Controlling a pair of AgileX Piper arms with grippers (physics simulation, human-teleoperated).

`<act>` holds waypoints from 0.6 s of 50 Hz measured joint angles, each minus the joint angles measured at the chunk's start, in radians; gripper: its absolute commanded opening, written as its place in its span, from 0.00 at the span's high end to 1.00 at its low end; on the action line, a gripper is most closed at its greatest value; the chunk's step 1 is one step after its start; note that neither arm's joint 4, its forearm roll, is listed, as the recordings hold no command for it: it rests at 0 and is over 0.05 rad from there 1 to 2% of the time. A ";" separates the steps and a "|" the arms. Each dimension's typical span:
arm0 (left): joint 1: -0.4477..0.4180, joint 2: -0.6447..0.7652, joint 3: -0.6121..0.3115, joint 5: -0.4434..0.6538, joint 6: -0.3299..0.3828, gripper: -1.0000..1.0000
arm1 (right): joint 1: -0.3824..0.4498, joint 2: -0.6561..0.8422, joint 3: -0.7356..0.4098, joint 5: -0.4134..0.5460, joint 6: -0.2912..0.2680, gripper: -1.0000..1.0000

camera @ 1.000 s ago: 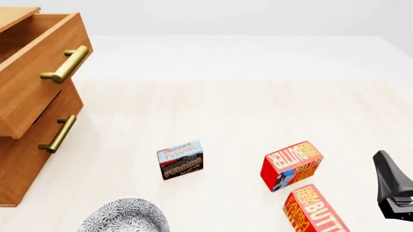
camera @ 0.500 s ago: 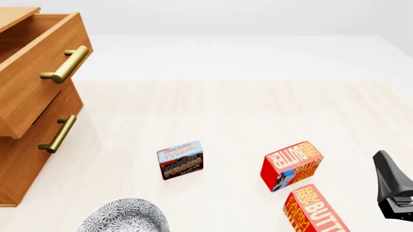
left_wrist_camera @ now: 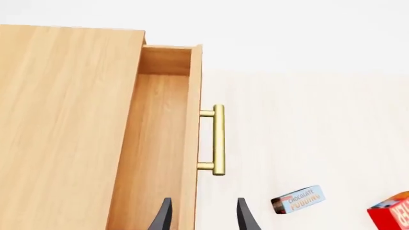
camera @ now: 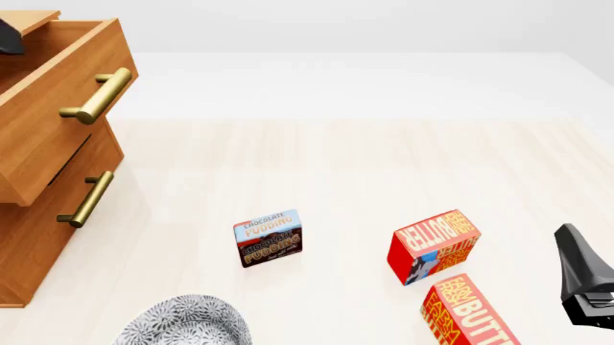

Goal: Put the chocolate pudding in the top drawer of the cabinet and close it.

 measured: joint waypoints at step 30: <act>0.032 0.018 0.151 -0.112 -0.009 0.00 | 0.000 0.000 0.000 0.000 0.000 0.00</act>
